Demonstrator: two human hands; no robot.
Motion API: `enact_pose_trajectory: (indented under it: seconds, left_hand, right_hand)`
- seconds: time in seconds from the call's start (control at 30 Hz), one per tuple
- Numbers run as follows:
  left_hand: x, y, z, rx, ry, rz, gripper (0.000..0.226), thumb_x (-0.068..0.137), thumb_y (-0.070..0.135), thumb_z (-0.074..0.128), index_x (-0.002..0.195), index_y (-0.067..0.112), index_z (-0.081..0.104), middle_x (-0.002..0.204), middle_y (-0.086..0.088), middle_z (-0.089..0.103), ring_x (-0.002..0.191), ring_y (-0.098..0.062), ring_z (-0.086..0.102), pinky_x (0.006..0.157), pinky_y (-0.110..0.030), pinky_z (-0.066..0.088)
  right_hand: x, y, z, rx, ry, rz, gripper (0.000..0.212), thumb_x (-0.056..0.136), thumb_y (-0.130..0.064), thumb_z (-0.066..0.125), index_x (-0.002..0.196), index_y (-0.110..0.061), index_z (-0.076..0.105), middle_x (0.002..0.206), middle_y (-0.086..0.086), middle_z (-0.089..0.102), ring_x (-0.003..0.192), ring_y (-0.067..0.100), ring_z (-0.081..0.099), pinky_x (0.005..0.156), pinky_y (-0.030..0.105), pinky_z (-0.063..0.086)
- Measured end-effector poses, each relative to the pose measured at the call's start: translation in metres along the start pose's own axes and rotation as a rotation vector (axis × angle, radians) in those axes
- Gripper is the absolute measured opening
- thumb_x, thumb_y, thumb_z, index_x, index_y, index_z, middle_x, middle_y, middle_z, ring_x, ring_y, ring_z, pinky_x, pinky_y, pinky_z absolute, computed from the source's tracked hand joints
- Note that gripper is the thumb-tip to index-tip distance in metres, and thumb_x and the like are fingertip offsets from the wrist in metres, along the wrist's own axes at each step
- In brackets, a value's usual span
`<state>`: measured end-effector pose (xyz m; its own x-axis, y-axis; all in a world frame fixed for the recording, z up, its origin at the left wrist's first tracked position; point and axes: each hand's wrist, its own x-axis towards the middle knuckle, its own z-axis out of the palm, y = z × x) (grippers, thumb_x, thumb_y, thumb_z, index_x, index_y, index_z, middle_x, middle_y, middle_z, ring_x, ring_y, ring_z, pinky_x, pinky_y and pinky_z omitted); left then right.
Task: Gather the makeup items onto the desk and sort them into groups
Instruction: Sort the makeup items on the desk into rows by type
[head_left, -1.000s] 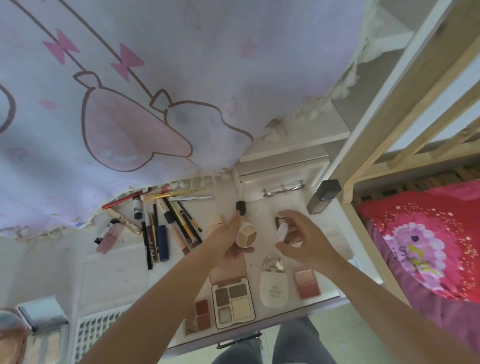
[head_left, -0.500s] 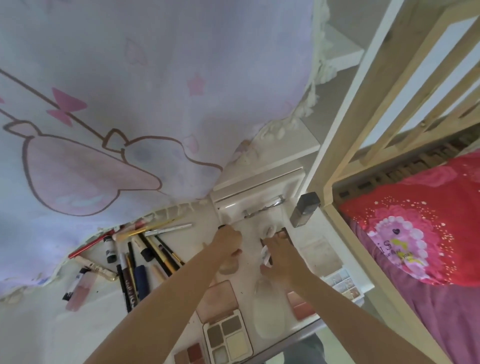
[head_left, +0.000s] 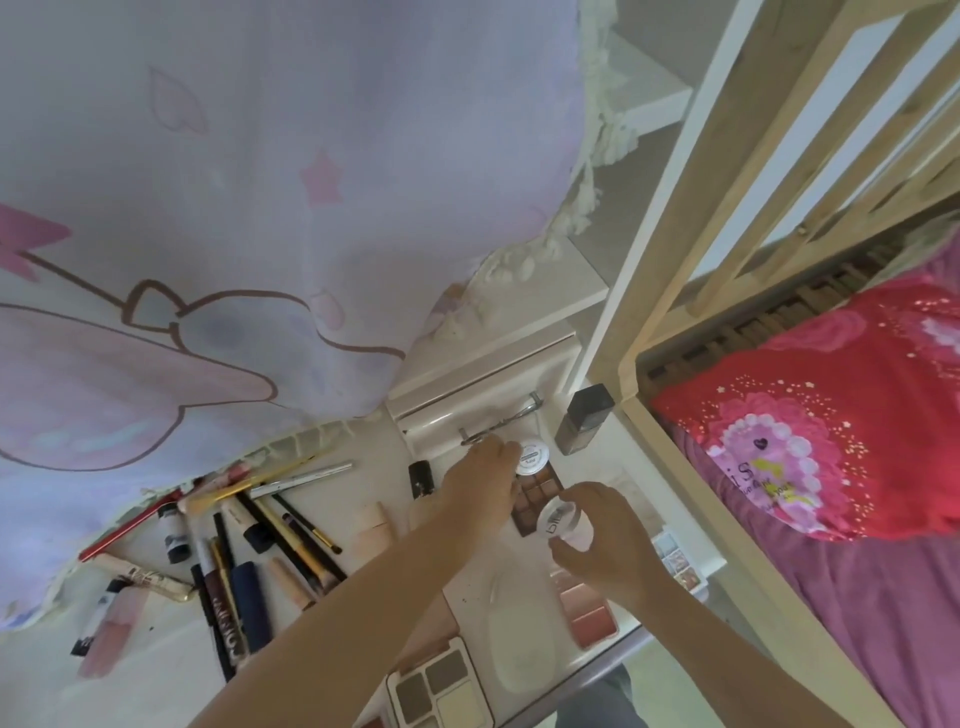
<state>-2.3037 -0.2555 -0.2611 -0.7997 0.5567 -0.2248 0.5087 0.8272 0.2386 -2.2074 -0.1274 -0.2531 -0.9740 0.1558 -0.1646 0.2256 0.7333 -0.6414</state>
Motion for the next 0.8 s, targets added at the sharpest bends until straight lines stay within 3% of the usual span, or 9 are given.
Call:
enact_pose_trajectory:
  seconds: [0.07,0.13,0.23,0.3,0.43,0.53,0.6,0.67,0.8]
  left_hand:
    - [0.001,0.008,-0.005,0.183,0.062,0.156,0.052,0.046,0.029,0.084,0.095,0.02,0.069,0.097,-0.003,0.066,0.088,-0.016,0.065,0.057,-0.022,0.051]
    - [0.004,0.011,-0.008,0.308,0.116,0.249,0.061,0.018,0.034,0.086,0.078,0.025,0.074,0.08,0.002,0.071,0.071,-0.011,0.067,0.05,-0.017,0.051]
    - [0.014,0.008,-0.007,0.421,0.141,0.367,0.055,0.021,0.039,0.085,0.074,0.028,0.074,0.079,0.01,0.071,0.074,-0.008,0.064,0.052,-0.017,0.051]
    - [0.02,0.007,-0.006,0.506,0.166,0.407,0.044,0.028,0.038,0.085,0.069,0.027,0.073,0.075,0.012,0.069,0.083,-0.011,0.048,0.053,-0.016,0.05]
    - [0.025,0.009,-0.006,0.533,0.227,0.463,0.032,0.034,0.036,0.082,0.062,0.025,0.07,0.063,0.012,0.063,0.076,-0.012,0.035,0.051,-0.016,0.047]
    - [0.02,0.009,-0.009,0.382,0.202,0.453,0.041,0.033,0.031,0.084,0.071,0.025,0.072,0.068,0.009,0.065,0.075,-0.011,0.053,0.054,-0.017,0.049]
    - [0.011,0.005,-0.007,0.169,0.192,0.336,0.057,0.048,0.025,0.083,0.103,0.021,0.068,0.099,0.003,0.065,0.095,-0.016,0.056,0.073,-0.021,0.049]
    - [0.0,-0.006,0.001,-0.116,0.071,0.132,0.057,0.074,0.014,0.068,0.127,0.018,0.05,0.128,-0.004,0.045,0.119,-0.023,0.038,0.092,-0.023,0.035]
    - [-0.021,-0.032,0.006,-0.631,-0.031,-0.18,0.056,0.072,0.003,0.069,0.123,0.012,0.048,0.122,-0.005,0.046,0.111,-0.017,0.045,0.085,-0.016,0.032]
  right_hand:
    - [0.0,0.001,-0.004,0.001,-0.011,0.004,0.039,0.073,-0.017,0.068,0.109,-0.009,0.056,0.111,0.004,0.056,0.107,0.017,0.048,0.091,0.013,0.028]
    - [-0.001,0.003,-0.006,0.013,0.004,0.013,0.039,0.073,-0.017,0.068,0.109,-0.008,0.056,0.111,0.003,0.056,0.107,0.017,0.048,0.09,0.011,0.027]
    - [-0.004,0.004,-0.007,0.026,0.008,0.032,0.04,0.073,-0.018,0.068,0.11,-0.008,0.055,0.113,0.003,0.055,0.108,0.015,0.047,0.09,0.009,0.026]
    - [-0.005,0.007,-0.008,0.035,0.014,0.048,0.041,0.073,-0.018,0.069,0.111,-0.008,0.055,0.114,0.004,0.055,0.109,0.015,0.047,0.091,0.009,0.025]
    - [-0.007,0.012,-0.01,0.048,0.045,0.088,0.042,0.072,-0.017,0.071,0.111,-0.008,0.056,0.115,0.005,0.056,0.11,0.017,0.048,0.091,0.01,0.025]
    - [-0.006,0.013,-0.008,0.041,0.05,0.08,0.046,0.071,-0.017,0.072,0.113,-0.007,0.056,0.116,0.006,0.055,0.112,0.019,0.045,0.089,0.007,0.021]
    - [-0.004,0.011,-0.005,0.03,0.02,0.058,0.052,0.07,-0.016,0.072,0.117,-0.004,0.054,0.115,0.009,0.052,0.111,0.021,0.043,0.085,0.006,0.019]
    - [0.0,0.007,0.0,-0.008,-0.06,0.012,0.054,0.07,-0.019,0.072,0.119,-0.004,0.053,0.112,0.011,0.047,0.109,0.023,0.04,0.084,0.009,0.021]
    - [0.012,-0.005,0.017,-0.06,-0.174,-0.048,0.031,0.068,-0.025,0.07,0.092,-0.016,0.051,0.102,0.002,0.04,0.099,0.018,0.036,0.084,0.019,0.029]
